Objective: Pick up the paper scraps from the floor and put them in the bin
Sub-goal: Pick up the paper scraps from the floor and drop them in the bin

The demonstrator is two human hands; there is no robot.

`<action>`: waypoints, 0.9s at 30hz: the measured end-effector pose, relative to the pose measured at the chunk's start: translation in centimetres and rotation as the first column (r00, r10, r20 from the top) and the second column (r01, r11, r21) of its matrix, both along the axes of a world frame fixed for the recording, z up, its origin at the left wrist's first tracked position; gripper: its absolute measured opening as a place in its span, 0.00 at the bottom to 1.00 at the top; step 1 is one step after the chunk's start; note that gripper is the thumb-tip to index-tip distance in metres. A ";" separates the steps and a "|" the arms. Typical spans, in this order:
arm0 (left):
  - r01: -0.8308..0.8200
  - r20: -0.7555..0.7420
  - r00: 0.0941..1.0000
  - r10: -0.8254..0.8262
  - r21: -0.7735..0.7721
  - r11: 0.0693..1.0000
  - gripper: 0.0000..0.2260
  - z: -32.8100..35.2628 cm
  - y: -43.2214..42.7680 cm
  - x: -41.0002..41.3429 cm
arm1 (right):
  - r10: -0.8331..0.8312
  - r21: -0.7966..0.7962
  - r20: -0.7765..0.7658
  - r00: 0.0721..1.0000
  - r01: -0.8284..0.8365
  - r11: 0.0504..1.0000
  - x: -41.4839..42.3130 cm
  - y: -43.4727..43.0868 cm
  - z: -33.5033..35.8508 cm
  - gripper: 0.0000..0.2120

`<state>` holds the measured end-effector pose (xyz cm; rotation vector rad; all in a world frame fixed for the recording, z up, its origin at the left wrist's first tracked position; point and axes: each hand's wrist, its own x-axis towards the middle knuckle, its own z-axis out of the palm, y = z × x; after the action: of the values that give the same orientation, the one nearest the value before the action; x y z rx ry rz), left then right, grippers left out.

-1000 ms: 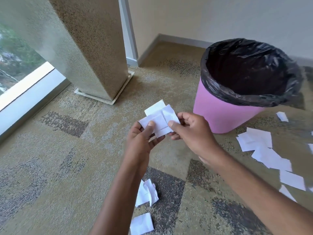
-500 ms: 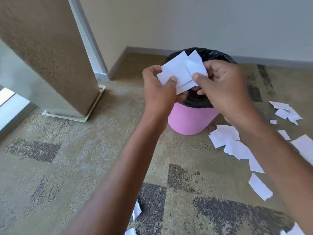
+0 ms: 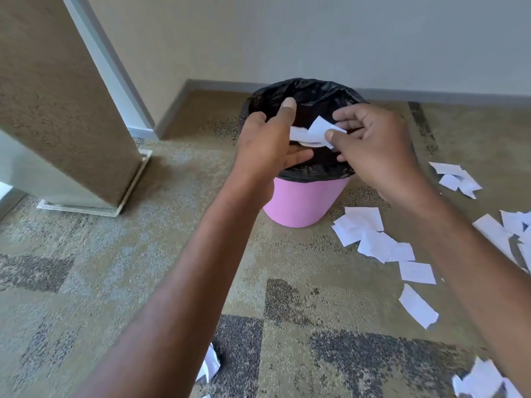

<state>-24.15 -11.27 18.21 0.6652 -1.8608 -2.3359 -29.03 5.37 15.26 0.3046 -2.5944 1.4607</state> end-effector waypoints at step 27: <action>-0.112 0.130 0.984 0.122 -0.084 0.990 0.14 -8.1 -9.0 13.3 | 0.350 -0.070 0.059 0.935 -0.346 0.936 10.5 -6.9 -4.5 0.05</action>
<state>-10.87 -20.24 10.15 0.9178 -1.8972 -2.1850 -18.51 -1.52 10.77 0.7531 -2.6462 1.6789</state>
